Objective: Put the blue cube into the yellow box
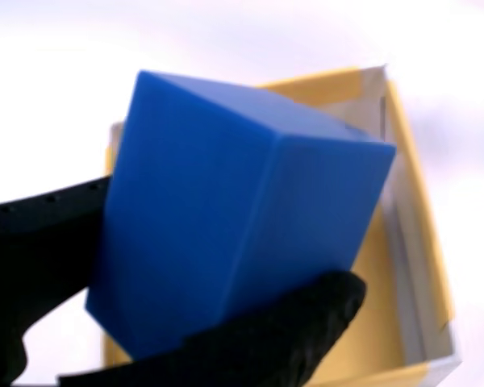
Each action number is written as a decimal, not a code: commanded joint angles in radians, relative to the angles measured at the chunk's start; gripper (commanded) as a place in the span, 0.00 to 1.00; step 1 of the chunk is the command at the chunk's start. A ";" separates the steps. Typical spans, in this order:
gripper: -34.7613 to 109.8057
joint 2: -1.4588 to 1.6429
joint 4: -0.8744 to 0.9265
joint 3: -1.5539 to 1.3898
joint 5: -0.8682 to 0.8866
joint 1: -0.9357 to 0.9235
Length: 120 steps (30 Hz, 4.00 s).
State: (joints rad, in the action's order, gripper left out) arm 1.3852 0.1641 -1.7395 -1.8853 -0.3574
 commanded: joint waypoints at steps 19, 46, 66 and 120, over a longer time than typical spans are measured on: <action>0.52 -0.084 -0.084 0.161 0.130 0.055; 0.34 0.723 0.140 -0.322 0.130 0.302; 0.31 1.724 0.686 -1.149 0.086 0.474; 0.24 1.959 1.189 -1.405 0.334 0.403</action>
State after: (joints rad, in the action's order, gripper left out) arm 3.3165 1.3422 -3.1170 -1.5370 0.0383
